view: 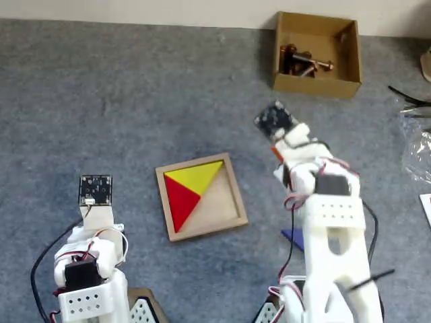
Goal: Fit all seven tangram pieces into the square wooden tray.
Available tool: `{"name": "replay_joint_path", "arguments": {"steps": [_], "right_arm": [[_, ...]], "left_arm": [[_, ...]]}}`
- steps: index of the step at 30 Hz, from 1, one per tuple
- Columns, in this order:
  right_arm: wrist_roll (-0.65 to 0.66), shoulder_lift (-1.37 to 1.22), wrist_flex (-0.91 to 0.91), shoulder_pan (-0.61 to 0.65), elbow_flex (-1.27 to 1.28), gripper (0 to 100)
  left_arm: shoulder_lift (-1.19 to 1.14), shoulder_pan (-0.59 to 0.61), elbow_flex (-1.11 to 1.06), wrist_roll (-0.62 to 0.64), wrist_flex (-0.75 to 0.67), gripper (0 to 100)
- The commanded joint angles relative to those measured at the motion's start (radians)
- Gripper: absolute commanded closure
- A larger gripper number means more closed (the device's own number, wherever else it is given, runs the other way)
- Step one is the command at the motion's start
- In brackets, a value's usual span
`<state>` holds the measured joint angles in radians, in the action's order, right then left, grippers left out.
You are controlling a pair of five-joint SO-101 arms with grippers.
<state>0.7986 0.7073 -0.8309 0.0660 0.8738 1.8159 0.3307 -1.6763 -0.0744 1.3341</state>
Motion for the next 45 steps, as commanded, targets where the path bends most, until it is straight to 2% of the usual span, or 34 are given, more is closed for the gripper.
{"name": "replay_joint_path", "arguments": {"steps": [1,5,10,12,15,20,24,27,29,33,37,42,45], "right_arm": [[0.089,0.122,0.053,-0.004,0.036,98.8],[0.18,0.191,0.054,-0.005,0.047,98.8],[0.199,0.271,0.054,-0.004,0.05,98.8],[0.258,0.295,0.059,-0.004,0.064,98.8],[0.319,0.36,0.17,-0.005,0.16,98.8],[0.216,0.524,0.458,-0.002,0.412,98.8],[0.077,0.584,0.51,0.001,0.492,98.8],[0.071,0.591,0.513,0.016,0.493,98.8],[0.121,0.591,0.513,0.024,0.493,98.8],[0.359,0.593,0.513,0.016,0.495,98.8],[0.54,0.593,0.51,0.005,0.519,98.8],[0.577,0.593,0.512,-0.012,0.565,98.3],[0.574,0.593,0.51,-0.022,0.567,91.6]], "left_arm": [[0.005,0.013,-0.019,0.009,0.005,99],[0.005,0.013,-0.019,0.009,0.005,99],[0.005,0.013,-0.019,0.009,0.005,99],[0.005,0.013,-0.019,0.009,0.005,99],[0.005,0.013,-0.019,0.009,0.005,99],[0.005,0.013,-0.019,0.009,0.005,99],[0.005,0.013,-0.019,0.009,0.005,99],[0.005,0.013,-0.019,0.009,0.005,99],[0.005,0.013,-0.019,0.009,0.005,99],[0.005,0.013,-0.019,0.009,0.005,99],[0.005,0.013,-0.019,0.009,0.005,99],[0.005,0.013,-0.019,0.009,0.005,99],[0.005,0.013,-0.019,0.009,0.005,99]]}}
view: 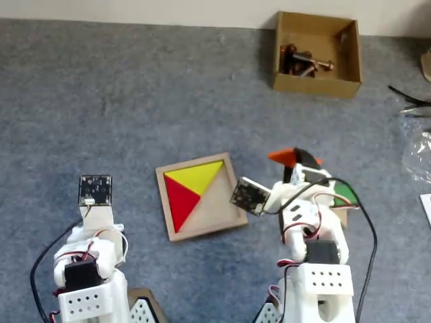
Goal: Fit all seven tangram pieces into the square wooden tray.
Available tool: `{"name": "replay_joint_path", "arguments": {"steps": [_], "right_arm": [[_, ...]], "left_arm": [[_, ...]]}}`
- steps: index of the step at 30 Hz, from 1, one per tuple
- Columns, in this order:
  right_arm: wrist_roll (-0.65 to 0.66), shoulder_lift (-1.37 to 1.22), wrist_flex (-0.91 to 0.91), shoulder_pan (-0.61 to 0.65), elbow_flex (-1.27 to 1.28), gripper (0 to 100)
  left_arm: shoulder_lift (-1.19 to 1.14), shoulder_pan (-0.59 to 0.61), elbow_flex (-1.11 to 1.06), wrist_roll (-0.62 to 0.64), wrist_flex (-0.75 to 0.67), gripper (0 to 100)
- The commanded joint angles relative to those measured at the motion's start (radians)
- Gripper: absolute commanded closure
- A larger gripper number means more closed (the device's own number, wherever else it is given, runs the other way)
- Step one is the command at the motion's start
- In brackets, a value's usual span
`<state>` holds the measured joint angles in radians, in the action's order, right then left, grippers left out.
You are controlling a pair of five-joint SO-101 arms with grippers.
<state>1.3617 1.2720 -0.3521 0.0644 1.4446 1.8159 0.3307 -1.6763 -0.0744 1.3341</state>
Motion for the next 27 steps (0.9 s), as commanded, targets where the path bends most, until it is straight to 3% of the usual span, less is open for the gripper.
{"name": "replay_joint_path", "arguments": {"steps": [1,23,25,27], "right_arm": [[0.011,0.028,0.03,-0.024,-0.004,89.4],[-0.008,0.028,0.033,-0.021,-0.005,86.3],[-0.138,0.025,0.033,-0.021,-0.007,86.3],[-0.35,0.022,0.03,-0.022,-0.01,86.1]], "left_arm": [[0.005,0.013,-0.019,0.009,0.005,99],[0.005,0.013,-0.019,0.009,0.005,99],[0.005,0.013,-0.019,0.009,0.005,99],[0.005,0.013,-0.019,0.009,0.005,99]]}}
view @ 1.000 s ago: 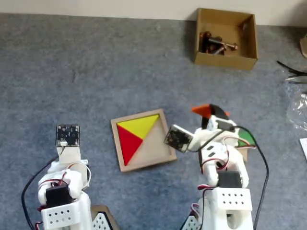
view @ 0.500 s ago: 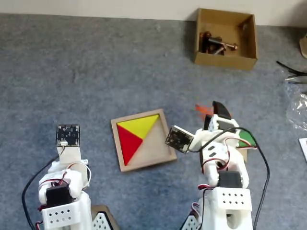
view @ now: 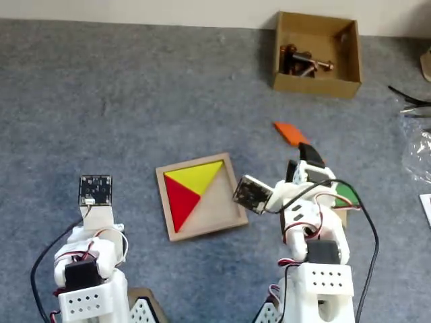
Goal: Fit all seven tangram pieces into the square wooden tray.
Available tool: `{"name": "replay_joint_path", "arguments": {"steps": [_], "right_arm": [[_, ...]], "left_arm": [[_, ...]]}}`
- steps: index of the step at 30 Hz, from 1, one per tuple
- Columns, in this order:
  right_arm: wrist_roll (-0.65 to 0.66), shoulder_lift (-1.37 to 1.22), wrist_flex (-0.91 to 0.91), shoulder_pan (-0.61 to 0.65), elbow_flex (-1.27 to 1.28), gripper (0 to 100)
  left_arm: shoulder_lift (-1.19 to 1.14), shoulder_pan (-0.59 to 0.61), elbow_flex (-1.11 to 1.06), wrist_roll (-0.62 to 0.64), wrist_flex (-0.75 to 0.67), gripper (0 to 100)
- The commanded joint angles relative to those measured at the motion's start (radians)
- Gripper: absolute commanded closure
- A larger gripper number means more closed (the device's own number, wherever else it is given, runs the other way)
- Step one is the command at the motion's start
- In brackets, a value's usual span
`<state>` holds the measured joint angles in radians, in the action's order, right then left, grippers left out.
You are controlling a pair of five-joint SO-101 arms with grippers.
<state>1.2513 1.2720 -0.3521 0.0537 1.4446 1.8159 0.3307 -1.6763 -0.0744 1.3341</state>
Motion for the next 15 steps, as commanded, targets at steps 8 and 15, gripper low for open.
{"name": "replay_joint_path", "arguments": {"steps": [8,15], "right_arm": [[-0.568,-0.022,-0.127,0.021,-0.127,86.0],[-0.69,-0.326,-0.277,0.021,-0.398,86.0]], "left_arm": [[0.005,0.013,-0.019,0.009,0.005,99],[0.005,0.013,-0.019,0.009,0.005,99]]}}
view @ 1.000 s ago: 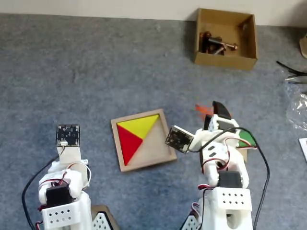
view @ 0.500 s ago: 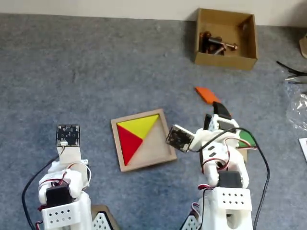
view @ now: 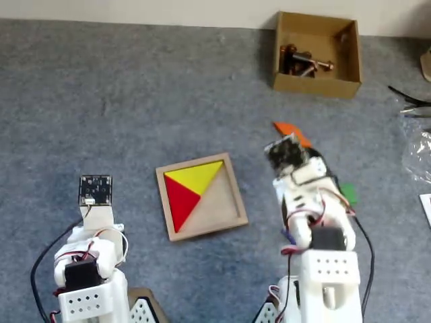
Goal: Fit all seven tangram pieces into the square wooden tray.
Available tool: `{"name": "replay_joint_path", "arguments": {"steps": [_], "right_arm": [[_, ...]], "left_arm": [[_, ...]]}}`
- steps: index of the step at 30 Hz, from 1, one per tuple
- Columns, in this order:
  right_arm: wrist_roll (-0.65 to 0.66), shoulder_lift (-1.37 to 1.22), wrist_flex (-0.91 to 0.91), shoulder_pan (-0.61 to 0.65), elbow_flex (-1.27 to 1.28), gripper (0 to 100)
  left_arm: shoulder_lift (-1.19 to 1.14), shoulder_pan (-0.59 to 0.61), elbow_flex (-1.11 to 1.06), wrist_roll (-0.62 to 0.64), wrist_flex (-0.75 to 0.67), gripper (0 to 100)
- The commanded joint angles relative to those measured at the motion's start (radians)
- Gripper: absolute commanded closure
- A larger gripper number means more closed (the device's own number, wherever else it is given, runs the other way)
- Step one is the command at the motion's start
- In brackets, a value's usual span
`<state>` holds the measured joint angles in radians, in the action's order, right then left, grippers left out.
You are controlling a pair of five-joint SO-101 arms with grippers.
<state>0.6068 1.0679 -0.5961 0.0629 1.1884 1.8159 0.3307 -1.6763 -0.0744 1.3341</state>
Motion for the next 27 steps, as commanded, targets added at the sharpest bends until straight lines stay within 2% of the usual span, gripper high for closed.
{"name": "replay_joint_path", "arguments": {"steps": [1,10,17,22,27], "right_arm": [[-0.054,-0.165,-0.033,0.012,-0.168,86.0],[-0.058,-0.515,-0.035,0.01,-0.367,86.4],[-0.221,-0.725,-0.035,-0.013,-0.545,86.9],[-0.261,-0.852,-0.035,-0.028,-0.662,99.8],[-0.262,-0.964,-0.031,-0.039,-0.743,99.3]], "left_arm": [[0.005,0.013,-0.019,0.009,0.005,99],[0.005,0.013,-0.019,0.009,0.005,99],[0.005,0.013,-0.019,0.009,0.005,99],[0.005,0.013,-0.019,0.009,0.005,99],[0.005,0.013,-0.019,0.009,0.005,99]]}}
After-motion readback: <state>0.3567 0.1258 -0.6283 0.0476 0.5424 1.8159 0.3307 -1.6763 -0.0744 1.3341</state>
